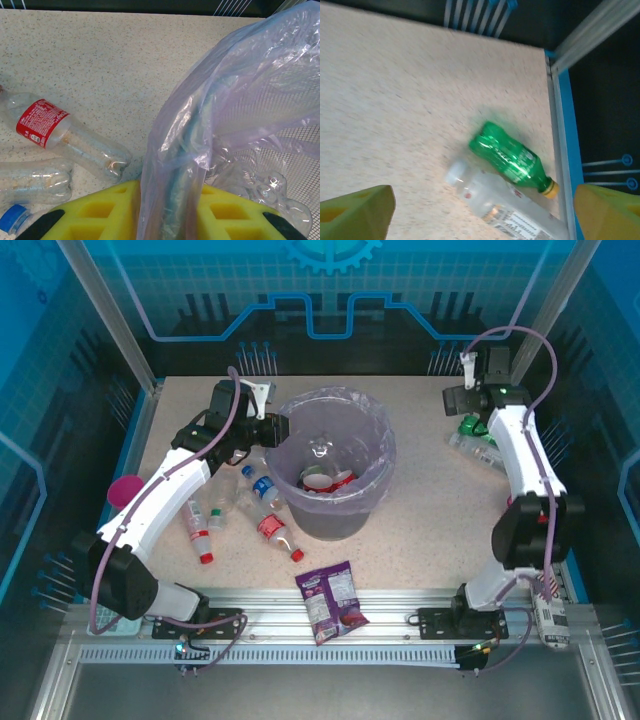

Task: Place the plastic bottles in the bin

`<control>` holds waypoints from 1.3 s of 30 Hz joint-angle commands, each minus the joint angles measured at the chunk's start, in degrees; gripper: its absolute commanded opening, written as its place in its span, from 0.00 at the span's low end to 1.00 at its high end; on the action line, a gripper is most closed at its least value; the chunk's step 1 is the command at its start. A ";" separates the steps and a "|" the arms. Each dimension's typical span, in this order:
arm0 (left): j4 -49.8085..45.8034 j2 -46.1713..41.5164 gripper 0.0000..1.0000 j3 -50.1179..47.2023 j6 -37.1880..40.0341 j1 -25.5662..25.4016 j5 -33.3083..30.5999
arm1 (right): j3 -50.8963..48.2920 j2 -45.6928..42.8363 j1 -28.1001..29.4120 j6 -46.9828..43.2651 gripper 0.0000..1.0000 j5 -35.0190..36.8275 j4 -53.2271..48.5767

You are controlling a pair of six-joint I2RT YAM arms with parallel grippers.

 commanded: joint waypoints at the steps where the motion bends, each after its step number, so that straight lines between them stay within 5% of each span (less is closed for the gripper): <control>1: -0.48 -1.14 0.30 -0.92 -0.06 0.46 0.06 | 3.27 5.52 -1.36 -9.20 1.00 4.21 -5.97; 10: -0.48 -0.30 0.30 -0.79 -0.32 0.42 0.85 | 3.84 15.03 -9.33 -11.66 1.00 -4.34 -5.31; 21: -0.74 -0.83 0.30 -0.78 0.33 0.41 0.50 | 1.14 18.81 -11.43 -6.38 1.00 -13.73 -1.68; 30: -0.88 -1.27 0.30 -0.86 0.65 0.48 0.09 | -1.93 17.54 -10.62 0.26 1.00 -18.68 -4.48; 39: -0.93 -1.10 0.30 -0.89 0.77 0.49 -0.04 | -10.69 7.69 -2.69 6.62 1.00 -23.14 -8.77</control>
